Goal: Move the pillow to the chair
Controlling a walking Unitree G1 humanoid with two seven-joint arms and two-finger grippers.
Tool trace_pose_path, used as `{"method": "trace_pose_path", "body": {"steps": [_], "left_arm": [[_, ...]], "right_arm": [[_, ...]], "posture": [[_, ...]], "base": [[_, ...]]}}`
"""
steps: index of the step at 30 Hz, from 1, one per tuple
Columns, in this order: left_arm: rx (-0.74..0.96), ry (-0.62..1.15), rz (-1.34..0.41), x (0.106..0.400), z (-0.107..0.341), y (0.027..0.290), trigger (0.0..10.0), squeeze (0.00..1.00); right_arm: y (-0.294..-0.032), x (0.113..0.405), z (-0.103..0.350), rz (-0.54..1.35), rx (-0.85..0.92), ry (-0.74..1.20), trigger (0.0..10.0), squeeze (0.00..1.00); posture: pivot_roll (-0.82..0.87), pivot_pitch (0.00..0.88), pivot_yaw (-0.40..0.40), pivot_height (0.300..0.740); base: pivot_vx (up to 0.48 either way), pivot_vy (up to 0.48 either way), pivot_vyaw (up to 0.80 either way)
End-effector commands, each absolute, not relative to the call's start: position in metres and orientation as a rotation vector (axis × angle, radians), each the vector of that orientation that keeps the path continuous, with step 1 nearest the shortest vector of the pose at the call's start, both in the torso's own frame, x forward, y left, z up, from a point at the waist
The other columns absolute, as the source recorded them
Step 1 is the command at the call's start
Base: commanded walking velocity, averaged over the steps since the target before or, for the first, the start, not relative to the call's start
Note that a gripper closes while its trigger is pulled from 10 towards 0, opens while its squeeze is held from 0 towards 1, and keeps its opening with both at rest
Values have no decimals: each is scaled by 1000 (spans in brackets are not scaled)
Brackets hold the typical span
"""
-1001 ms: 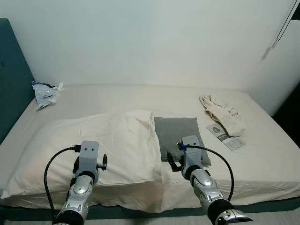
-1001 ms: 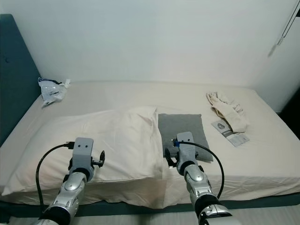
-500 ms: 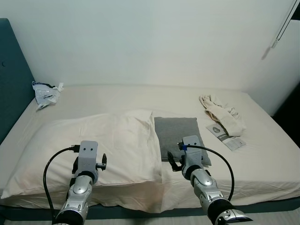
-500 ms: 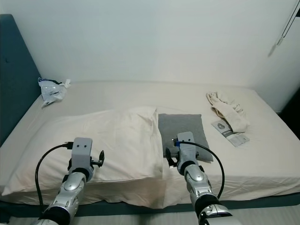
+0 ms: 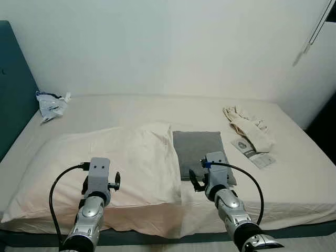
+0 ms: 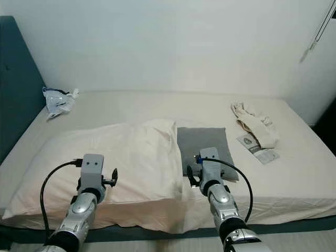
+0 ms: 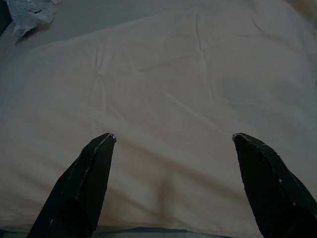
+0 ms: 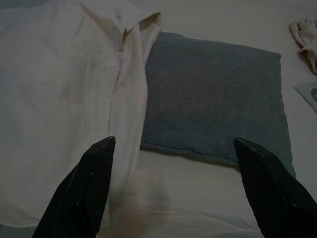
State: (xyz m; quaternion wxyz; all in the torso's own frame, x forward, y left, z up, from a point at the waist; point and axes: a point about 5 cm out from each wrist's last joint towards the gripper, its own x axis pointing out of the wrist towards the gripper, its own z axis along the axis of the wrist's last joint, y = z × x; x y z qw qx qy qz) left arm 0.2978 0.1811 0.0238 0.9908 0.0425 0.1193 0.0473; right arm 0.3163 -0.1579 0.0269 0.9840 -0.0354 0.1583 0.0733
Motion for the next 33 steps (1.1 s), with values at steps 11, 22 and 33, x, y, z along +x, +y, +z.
{"method": "trace_pose_path", "body": {"steps": [11,22,33], "left_arm": [[70,219,71,299,26,177,10000,0],[71,220,76,298,25,178,10000,0],[87,206,92,295,25,181,10000,0]], "right_arm": [[-162,315,25,131,-68,332,10000,0],[-161,316,26,137,-72,331,10000,0],[-159,317,26,148,-78,332,10000,0]], "posture": [[-33,25,-69,740],[-28,26,-78,740],[-26,24,-83,740]], "base": [[262,0,0],[352,0,0],[86,0,0]]}}
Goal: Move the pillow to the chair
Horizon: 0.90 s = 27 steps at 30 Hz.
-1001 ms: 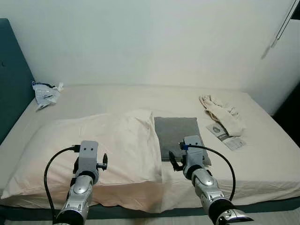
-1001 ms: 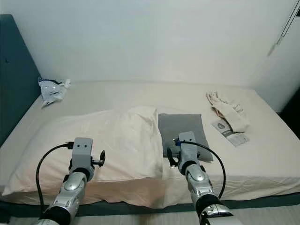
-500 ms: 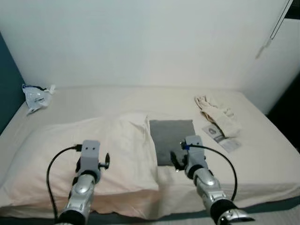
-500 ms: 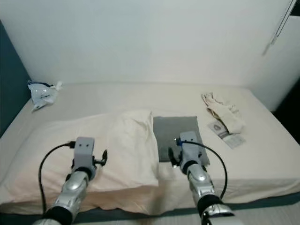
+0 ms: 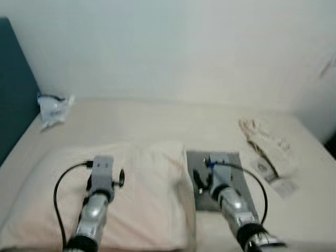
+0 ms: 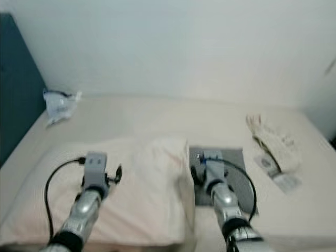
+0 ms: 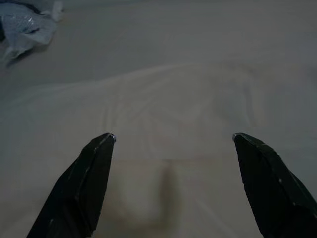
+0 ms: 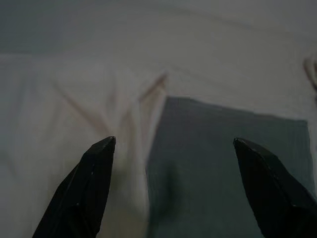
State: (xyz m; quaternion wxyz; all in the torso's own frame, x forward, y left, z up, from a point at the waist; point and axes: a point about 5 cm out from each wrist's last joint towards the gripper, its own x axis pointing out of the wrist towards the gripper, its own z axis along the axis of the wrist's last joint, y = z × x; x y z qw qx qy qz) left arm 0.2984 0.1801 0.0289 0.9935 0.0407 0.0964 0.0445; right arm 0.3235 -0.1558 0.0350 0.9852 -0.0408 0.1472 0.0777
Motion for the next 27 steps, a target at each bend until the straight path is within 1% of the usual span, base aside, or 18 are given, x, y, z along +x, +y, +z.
{"method": "trace_pose_path", "body": {"steps": [1,13,18,23,27], "left_arm": [[91,202,91,294,25,182,10000,0],[95,197,64,293,24,179,10000,0],[114,200,23,294,24,175,10000,0],[138,202,4,295,24,171,10000,0],[100,224,24,295,22,172,10000,0]], "right_arm": [[-158,317,26,150,-78,333,10000,0],[-157,314,23,154,-75,343,10000,0],[-158,313,22,144,-70,348,10000,0],[-161,312,21,129,-66,349,10000,0],[-163,311,20,121,-64,349,10000,0]], "posture": [[-25,23,-83,740],[-24,14,-81,740],[-30,17,-75,740],[-36,21,-66,740],[-36,24,-63,740]], "base": [[0,0,0],[0,0,0],[0,0,0],[0,-470,0],[0,0,0]]}}
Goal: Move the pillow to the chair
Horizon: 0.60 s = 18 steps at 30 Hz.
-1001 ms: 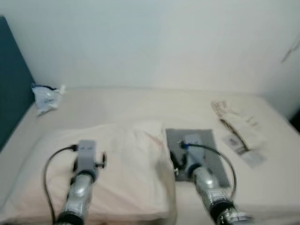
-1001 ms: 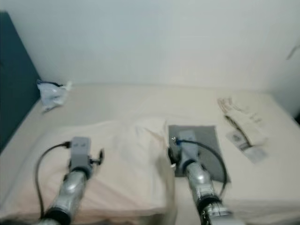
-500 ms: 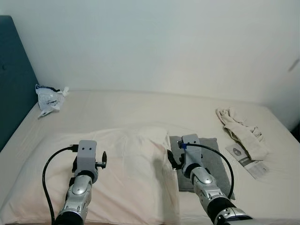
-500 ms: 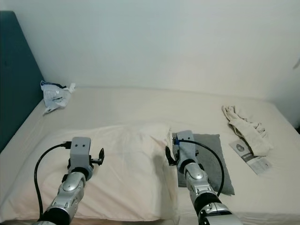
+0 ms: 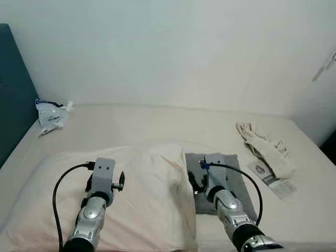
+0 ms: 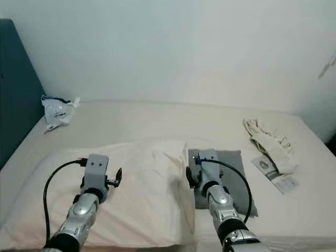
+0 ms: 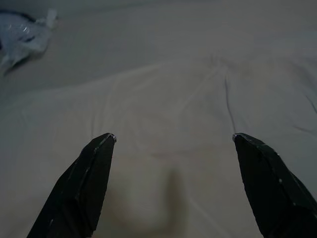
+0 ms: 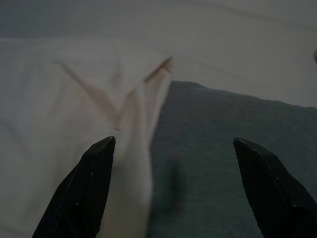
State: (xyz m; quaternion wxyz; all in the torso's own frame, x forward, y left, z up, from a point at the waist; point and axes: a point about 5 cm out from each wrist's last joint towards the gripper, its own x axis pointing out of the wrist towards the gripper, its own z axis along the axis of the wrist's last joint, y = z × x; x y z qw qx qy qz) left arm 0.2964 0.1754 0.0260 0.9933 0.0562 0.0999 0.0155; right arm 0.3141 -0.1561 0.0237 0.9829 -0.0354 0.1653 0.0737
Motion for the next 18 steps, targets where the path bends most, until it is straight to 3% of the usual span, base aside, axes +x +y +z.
{"method": "trace_pose_path", "body": {"steps": [1,18], "left_arm": [[99,224,23,295,22,173,10000,0],[139,198,30,296,26,179,10000,0]], "right_arm": [[-163,311,20,120,-63,348,10000,0],[-162,318,31,110,-24,301,10000,0]], "posture": [[-36,24,-63,740],[-34,26,-67,740]], "base": [[0,0,0],[0,0,0]]}}
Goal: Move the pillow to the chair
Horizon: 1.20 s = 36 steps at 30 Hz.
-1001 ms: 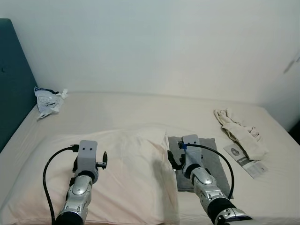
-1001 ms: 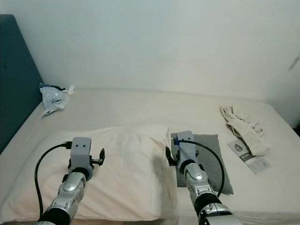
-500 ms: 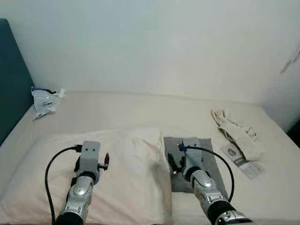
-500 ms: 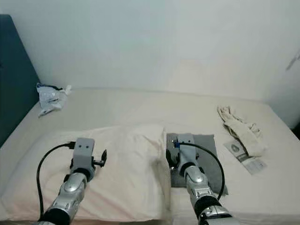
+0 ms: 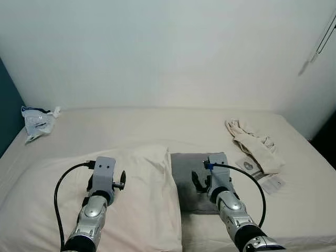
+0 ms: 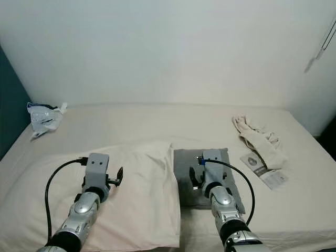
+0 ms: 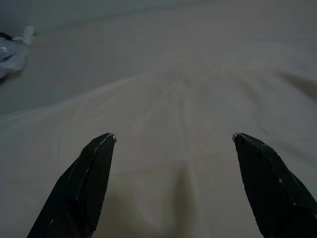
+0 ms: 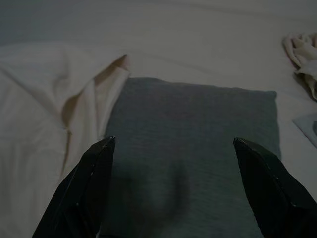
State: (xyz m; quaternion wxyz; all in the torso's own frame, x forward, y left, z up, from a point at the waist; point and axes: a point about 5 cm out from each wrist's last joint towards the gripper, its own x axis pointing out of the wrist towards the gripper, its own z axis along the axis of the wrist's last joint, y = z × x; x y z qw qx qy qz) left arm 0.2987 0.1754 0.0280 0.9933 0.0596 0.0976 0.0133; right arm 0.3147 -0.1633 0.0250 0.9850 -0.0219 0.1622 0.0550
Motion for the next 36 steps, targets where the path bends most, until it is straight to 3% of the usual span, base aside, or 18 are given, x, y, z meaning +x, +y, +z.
{"method": "trace_pose_path", "body": {"steps": [1,8,16,25,36], "left_arm": [[144,190,33,296,27,179,10000,0],[131,173,80,300,33,187,10000,0],[121,145,30,305,39,177,10000,0],[110,125,-5,308,43,171,10000,0],[113,119,-35,309,45,169,10000,0]], "right_arm": [[-161,319,31,121,-21,301,10000,0],[-151,322,36,238,-21,278,10000,0],[-153,324,39,217,-25,271,10000,0],[-159,326,41,200,-41,267,10000,0],[-166,326,42,164,-38,260,10000,0]], "posture": [[-36,27,-65,740],[-35,25,-65,715],[-39,24,-59,670],[-36,26,-54,670],[-37,2,-54,630]], "base": [[0,0,0],[0,0,0],[0,0,0],[0,0,0],[0,0,0]]}}
